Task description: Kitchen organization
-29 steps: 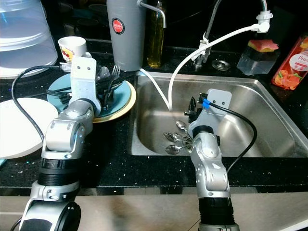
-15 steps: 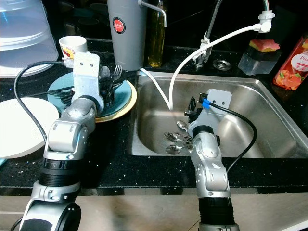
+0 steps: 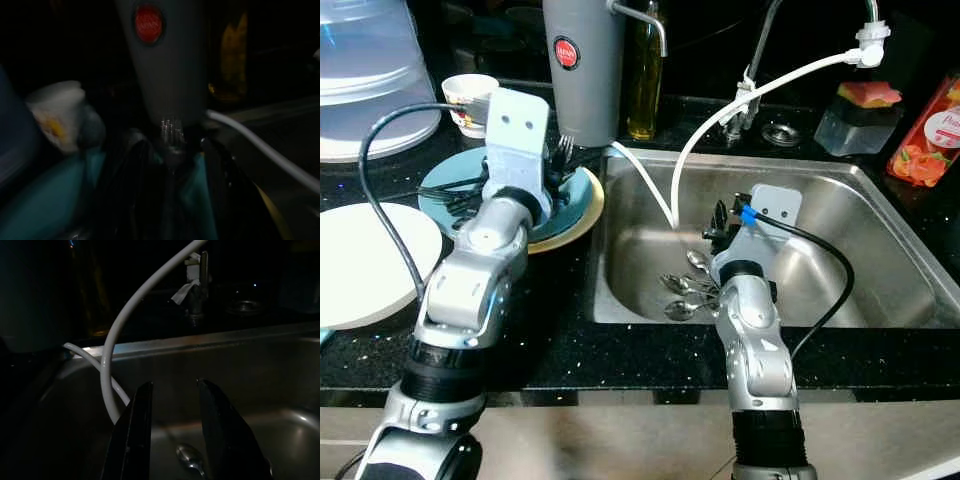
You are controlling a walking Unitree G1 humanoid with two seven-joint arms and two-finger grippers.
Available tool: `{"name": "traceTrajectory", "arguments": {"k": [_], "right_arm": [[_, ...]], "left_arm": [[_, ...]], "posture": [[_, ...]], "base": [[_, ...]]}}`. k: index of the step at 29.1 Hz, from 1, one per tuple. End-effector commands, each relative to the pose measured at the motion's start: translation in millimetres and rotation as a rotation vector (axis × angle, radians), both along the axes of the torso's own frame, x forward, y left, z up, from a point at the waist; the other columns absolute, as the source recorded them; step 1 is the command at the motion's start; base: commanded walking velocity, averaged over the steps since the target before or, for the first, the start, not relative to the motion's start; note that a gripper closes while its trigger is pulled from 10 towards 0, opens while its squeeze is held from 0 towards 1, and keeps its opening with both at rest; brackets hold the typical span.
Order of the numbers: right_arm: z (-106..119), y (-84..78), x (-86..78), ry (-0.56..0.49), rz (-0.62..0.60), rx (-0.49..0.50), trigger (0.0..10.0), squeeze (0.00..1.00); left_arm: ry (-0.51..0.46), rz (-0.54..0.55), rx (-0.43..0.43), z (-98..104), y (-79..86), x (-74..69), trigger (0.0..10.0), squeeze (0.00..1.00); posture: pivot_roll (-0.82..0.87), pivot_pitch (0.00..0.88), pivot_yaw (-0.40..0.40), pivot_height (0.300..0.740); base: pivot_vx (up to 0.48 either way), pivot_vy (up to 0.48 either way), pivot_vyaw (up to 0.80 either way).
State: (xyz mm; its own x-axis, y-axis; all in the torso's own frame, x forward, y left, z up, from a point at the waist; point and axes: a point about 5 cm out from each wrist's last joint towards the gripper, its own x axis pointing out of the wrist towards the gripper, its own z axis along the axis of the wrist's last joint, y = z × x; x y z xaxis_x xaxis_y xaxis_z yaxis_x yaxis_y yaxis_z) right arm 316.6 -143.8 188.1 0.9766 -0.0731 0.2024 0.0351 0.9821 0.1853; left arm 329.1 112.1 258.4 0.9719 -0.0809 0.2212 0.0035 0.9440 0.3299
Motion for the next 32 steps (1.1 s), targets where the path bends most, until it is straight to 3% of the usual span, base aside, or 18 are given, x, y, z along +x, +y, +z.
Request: {"name": "traceTrajectory", "arguments": {"k": [1,5,8,16,19,24,32], "right_arm": [[1,-2.3,-1.3,-0.011,-0.008,0.001,10.0,0.0],[2,-2.0,-1.1,-0.012,-0.006,0.001,10.0,0.0],[1,-2.2,-1.3,-0.01,-0.004,0.0,10.0,0.0],[0,-1.3,-2.4,-0.006,-0.002,0.002,10.0,0.0],[0,-0.5,-2.3,-0.007,0.002,0.002,10.0,0.0],[1,-0.2,-2.0,-0.007,0.003,0.003,10.0,0.0],[0,-0.1,-2.4,-0.005,0.002,0.005,10.0,0.0]], "left_arm": [[-0.094,-0.065,0.096,3,-11.4,-9.7,10.0,0.0],[-0.068,-0.077,0.066,-1,-12.5,-11.5,10.0,0.0],[0.017,-0.072,-0.019,-12,-12.6,-14.8,10.0,0.0],[0.04,-0.065,-0.124,-21,-15.7,-19.1,10.0,0.0],[0.069,-0.069,-0.128,-23,-19.2,-19.4,10.0,0.0],[0.222,0.014,-0.145,-40,-11.0,-11.6,10.0,0.0],[0.273,0.099,-0.186,-32,9.6,6.2,10.0,0.0]], "posture": [[0.21,0.005,-0.088,0.74],[0.21,0.006,-0.088,0.74],[0.21,0.007,-0.088,0.74],[0.21,0.011,-0.088,0.74],[0.21,0.016,-0.09,0.74],[0.2,0.02,-0.09,0.74],[0.21,0.023,-0.088,0.74]], "base": [[0.0,0.0,0.0],[0.0,0.0,0.0],[0.0,0.0,0.0],[0.0,0.0,0.0],[0.0,0.0,0.0],[0.0,0.0,0.0],[0.0,0.0,0.0]]}}
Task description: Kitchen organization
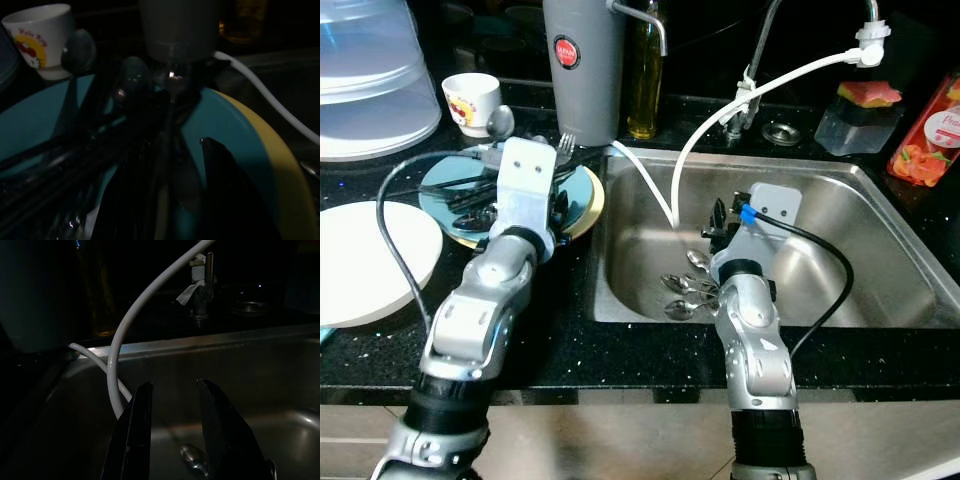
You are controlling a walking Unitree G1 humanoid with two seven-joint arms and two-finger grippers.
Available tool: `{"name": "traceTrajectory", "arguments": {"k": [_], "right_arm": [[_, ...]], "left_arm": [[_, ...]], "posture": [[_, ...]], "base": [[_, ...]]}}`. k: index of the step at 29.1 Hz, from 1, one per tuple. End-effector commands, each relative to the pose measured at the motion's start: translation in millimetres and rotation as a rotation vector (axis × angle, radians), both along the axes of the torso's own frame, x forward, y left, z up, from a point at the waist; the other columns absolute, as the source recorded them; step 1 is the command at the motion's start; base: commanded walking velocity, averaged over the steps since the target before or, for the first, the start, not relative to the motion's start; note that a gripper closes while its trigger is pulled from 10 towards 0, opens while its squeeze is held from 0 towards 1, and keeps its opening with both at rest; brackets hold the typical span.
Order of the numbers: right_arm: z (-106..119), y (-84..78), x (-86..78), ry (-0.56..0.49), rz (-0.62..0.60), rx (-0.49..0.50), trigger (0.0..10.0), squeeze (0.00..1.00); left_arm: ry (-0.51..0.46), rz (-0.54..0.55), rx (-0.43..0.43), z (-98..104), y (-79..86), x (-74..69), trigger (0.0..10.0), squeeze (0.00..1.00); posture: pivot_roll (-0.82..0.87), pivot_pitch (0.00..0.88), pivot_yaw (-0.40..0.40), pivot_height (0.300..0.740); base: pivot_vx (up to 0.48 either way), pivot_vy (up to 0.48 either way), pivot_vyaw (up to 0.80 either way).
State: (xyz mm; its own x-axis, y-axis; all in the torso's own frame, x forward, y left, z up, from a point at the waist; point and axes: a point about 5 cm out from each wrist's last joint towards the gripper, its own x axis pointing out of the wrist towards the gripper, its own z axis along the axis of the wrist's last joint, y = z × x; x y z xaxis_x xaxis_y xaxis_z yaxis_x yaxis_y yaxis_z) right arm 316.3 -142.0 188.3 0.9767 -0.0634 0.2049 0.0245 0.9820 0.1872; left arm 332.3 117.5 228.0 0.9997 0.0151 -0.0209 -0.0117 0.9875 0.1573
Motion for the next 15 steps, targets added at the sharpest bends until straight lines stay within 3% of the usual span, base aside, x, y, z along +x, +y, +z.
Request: {"name": "traceTrajectory", "arguments": {"k": [1,9,11,15], "right_arm": [[0,-1.9,-2.0,-0.002,-0.008,0.003,10.0,0.0],[0,-1.7,-2.2,-0.003,-0.008,0.004,10.0,0.0],[0,-1.6,-2.3,-0.003,-0.008,0.004,10.0,0.0],[0,-1.5,-2.3,-0.003,-0.009,0.004,10.0,0.0]], "left_arm": [[0.024,0.026,-0.015,0,5.9,4.7,10.0,0.0],[0.056,0.05,-0.074,5,10.1,10.0,10.0,0.0],[0.126,0.043,-0.164,2,9.2,13.8,10.0,0.0],[0.208,-0.013,-0.202,-1,5.8,20.9,10.0,0.0]], "posture": [[0.21,0.023,-0.088,0.74],[0.21,0.023,-0.088,0.74],[0.2,0.024,-0.089,0.74],[0.2,0.024,-0.089,0.74]], "base": [[0.0,0.0,0.0],[0.0,0.0,0.0],[0.0,0.0,0.0],[0.0,0.0,0.0]]}}
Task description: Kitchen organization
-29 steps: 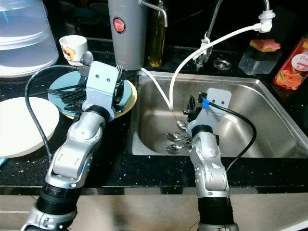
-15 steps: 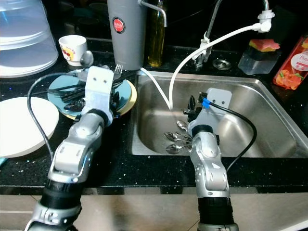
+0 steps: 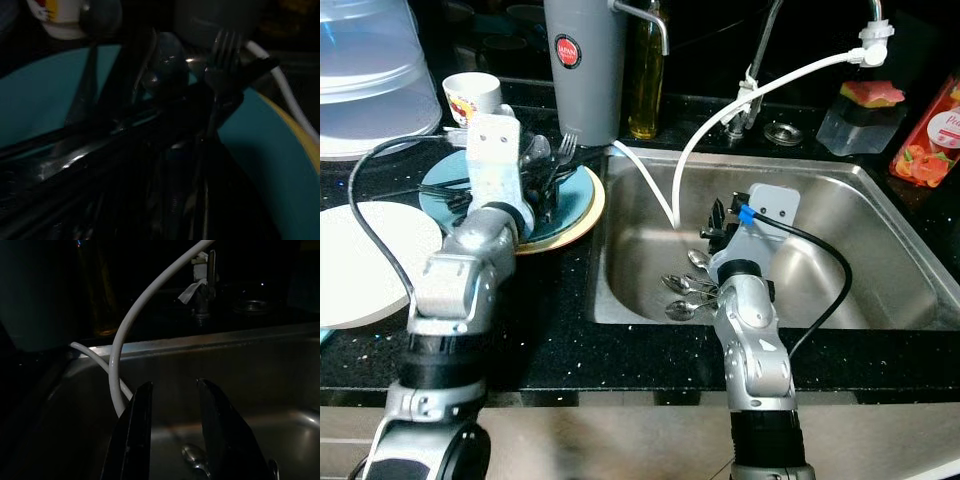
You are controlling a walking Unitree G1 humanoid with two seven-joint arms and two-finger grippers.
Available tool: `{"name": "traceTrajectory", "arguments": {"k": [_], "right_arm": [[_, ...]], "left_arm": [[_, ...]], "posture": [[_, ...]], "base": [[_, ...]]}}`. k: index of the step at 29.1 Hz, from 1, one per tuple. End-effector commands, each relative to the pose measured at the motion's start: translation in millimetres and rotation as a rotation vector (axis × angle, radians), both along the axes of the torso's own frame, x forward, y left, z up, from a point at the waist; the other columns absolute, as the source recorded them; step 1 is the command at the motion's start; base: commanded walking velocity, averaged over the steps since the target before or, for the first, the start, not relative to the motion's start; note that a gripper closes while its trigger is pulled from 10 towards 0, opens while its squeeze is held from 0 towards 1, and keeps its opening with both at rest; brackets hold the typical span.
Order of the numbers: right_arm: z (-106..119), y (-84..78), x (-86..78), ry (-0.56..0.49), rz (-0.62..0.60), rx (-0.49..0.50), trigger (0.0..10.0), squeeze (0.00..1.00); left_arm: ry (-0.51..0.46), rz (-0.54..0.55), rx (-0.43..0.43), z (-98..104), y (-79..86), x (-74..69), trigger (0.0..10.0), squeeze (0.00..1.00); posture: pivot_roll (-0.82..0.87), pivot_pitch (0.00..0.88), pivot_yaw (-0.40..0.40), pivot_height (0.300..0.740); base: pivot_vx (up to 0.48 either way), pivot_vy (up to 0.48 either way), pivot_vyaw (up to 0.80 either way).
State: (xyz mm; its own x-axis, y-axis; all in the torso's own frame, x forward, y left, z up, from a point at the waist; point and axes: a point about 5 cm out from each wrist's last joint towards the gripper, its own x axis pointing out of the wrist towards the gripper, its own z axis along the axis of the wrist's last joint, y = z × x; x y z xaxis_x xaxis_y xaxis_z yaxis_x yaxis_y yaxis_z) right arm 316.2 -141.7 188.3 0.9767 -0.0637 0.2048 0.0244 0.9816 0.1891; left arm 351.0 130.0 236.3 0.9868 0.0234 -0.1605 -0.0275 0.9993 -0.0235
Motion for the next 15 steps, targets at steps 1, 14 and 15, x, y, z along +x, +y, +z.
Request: {"name": "traceTrajectory", "arguments": {"k": [1,14,15], "right_arm": [[0,-1.9,-2.3,-0.003,-0.009,0.002,10.0,0.0],[0,-2.3,-2.9,-0.003,-0.013,0.004,10.0,0.0],[0,-2.3,-2.8,-0.003,-0.012,0.004,10.0,0.0]], "left_arm": [[0.067,-0.043,-0.022,-10,-6.8,2.2,10.0,0.0],[0.193,-0.054,-0.063,-21,-5.2,5.5,0.0,0.0],[0.19,-0.049,-0.06,-20,-4.9,5.6,0.0,0.0]], "posture": [[0.2,0.024,-0.089,0.74],[0.2,0.026,-0.086,0.74],[0.2,0.025,-0.087,0.74]], "base": [[0.0,0.0,0.0],[0.0,0.0,0.0],[0.0,0.0,0.0]]}}
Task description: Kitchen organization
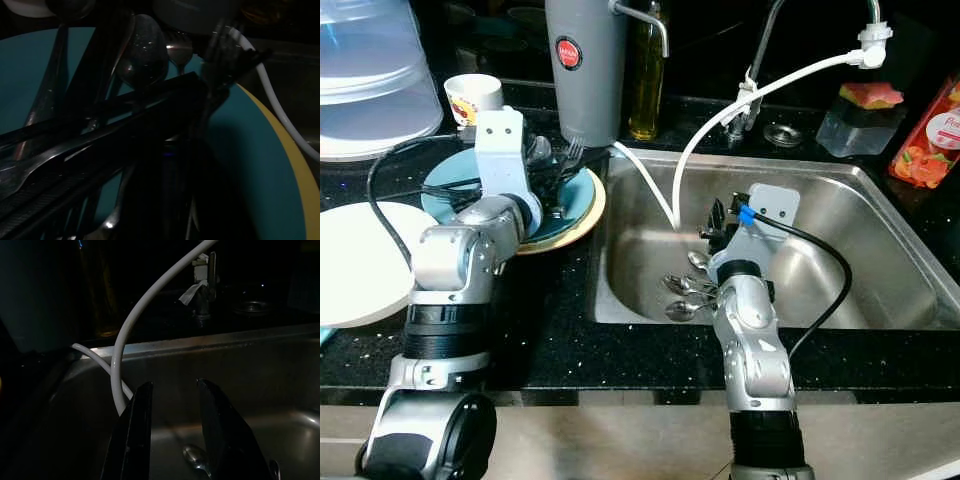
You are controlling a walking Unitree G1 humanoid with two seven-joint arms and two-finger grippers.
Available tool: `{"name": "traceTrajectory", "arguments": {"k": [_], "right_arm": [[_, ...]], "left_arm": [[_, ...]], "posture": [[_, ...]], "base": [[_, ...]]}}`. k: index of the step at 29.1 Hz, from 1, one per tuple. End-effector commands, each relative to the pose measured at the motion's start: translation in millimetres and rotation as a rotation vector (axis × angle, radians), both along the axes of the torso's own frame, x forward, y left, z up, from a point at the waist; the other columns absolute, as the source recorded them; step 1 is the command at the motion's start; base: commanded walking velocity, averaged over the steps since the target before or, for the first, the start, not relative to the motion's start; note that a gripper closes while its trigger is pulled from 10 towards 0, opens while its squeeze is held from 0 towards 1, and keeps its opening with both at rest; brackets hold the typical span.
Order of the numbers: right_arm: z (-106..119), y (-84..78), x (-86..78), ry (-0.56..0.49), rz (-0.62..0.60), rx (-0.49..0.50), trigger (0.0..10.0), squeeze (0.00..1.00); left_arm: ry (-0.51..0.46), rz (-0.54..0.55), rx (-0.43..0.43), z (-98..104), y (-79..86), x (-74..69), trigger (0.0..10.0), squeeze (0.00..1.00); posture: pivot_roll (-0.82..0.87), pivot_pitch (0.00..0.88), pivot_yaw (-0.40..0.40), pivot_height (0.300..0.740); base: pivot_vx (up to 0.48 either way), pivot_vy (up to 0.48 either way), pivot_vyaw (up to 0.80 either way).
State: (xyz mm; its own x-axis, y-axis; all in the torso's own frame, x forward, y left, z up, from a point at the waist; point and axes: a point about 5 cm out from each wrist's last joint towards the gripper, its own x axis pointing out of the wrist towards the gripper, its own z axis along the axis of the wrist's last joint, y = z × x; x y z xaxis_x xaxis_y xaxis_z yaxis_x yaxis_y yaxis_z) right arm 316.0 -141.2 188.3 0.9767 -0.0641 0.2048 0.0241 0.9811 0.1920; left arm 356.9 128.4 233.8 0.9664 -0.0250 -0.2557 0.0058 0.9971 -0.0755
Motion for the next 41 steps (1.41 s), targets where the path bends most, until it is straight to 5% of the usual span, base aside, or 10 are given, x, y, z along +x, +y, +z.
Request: {"name": "traceTrajectory", "arguments": {"k": [1,13,14,15,16,30,34,36,37,41], "right_arm": [[0,-2.8,-2.4,-0.003,-0.012,0.001,10.0,0.0],[1,-2.2,-1.4,-0.006,-0.01,0.002,10.0,0.0],[1,-2.3,-1.2,-0.007,-0.01,0.002,10.0,0.0],[1,-2.3,-1.2,-0.007,-0.01,0.002,10.0,0.0],[1,-2.3,-1.2,-0.008,-0.009,0.001,10.0,0.0],[2,-1.5,-0.4,-0.011,-0.003,-0.001,10.0,0.0],[2,-1.4,-0.4,-0.011,-0.002,-0.001,10.0,0.0],[2,-1.4,-0.4,-0.011,-0.002,-0.001,10.0,0.0],[2,-1.4,-0.3,-0.011,-0.001,-0.001,10.0,0.0],[1,-1.2,-0.2,-0.009,-0.001,-0.001,10.0,0.0]], "left_arm": [[0.078,-0.011,0.003,-16,-3.3,0.0,0.0,0.0],[-0.212,-0.022,0.107,20,-9.1,0.3,0.0,0.0],[-0.289,-0.016,0.114,31,-10.4,-1.6,3.3,0.0],[-0.289,-0.016,0.114,31,-10.4,-1.6,3.3,0.0],[-0.327,-0.029,0.114,37,-12.4,-3.0,10.0,0.0],[-0.251,-0.099,0.198,17,-21.7,-6.5,10.0,0.0],[-0.219,-0.047,0.222,12,-13.1,-3.9,10.0,0.52],[-0.219,-0.047,0.222,12,-13.1,-3.9,10.0,0.52],[-0.207,-0.034,0.22,11,-11.1,-3.6,10.0,1.0],[-0.158,0.033,0.196,6,-2.8,-2.7,10.0,1.0]], "posture": [[0.2,0.025,-0.087,0.74],[0.2,0.021,-0.087,0.74],[0.2,0.021,-0.087,0.74],[0.2,0.021,-0.087,0.74],[0.21,0.015,-0.091,0.74],[0.21,0.007,-0.093,0.74],[0.21,0.005,-0.094,0.74],[0.21,0.005,-0.094,0.74],[0.21,0.005,-0.094,0.74],[0.21,0.005,-0.094,0.74]], "base": [[0.0,0.0,0.0],[0.0,0.0,0.0],[0.0,0.0,0.0],[0.0,0.0,0.0],[0.0,0.0,0.0],[0.0,0.0,0.0],[0.0,0.0,0.0],[0.0,0.0,0.0],[0.0,0.0,0.0],[0.0,0.0,0.0]]}}
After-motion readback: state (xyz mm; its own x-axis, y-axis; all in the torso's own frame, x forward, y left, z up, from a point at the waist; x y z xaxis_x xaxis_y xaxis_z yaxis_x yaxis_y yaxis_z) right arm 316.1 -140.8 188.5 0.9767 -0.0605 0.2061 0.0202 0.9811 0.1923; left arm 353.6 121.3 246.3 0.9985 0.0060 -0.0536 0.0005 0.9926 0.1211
